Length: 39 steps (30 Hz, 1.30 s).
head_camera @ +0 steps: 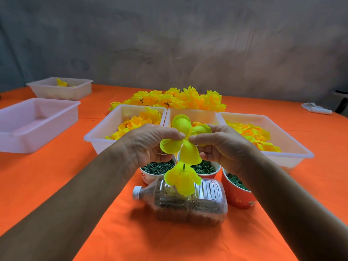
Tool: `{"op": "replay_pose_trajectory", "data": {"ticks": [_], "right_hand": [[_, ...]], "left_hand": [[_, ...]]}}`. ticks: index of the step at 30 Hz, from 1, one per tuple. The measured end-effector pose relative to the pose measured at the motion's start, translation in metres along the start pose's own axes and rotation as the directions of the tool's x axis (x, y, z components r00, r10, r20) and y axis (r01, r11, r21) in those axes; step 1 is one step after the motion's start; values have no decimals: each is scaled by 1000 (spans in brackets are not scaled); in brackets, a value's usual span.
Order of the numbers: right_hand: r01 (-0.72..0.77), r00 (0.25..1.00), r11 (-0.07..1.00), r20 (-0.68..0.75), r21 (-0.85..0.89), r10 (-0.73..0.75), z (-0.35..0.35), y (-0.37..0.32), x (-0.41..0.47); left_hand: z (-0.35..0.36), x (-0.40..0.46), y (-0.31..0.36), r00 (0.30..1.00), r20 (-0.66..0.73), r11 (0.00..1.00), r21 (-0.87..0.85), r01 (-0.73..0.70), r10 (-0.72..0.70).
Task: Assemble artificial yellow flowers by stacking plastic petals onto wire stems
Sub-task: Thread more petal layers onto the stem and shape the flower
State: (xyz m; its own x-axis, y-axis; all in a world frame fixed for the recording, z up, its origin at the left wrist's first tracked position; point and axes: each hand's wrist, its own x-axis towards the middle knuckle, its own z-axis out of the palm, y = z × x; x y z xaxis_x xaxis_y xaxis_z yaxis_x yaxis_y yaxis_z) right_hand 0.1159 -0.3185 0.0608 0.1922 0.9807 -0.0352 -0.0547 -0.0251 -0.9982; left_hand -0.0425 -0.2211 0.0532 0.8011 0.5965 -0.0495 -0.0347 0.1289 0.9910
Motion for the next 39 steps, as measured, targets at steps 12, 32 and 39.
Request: {"op": "replay_pose_trajectory", "data": {"ticks": [12, 32, 39], "right_hand": [[-60, 997, 998, -36, 33, 61, -2, 6, -2], [-133, 991, 984, -3, 120, 134, 0, 9, 0], [-145, 989, 979, 12, 143, 145, 2, 9, 0]], "left_hand": [[4, 2, -6, 999, 41, 999, -19, 33, -33], [14, 0, -3, 995, 18, 994, -40, 99, -98], [11, 3, -5, 994, 23, 995, -11, 104, -104]]}}
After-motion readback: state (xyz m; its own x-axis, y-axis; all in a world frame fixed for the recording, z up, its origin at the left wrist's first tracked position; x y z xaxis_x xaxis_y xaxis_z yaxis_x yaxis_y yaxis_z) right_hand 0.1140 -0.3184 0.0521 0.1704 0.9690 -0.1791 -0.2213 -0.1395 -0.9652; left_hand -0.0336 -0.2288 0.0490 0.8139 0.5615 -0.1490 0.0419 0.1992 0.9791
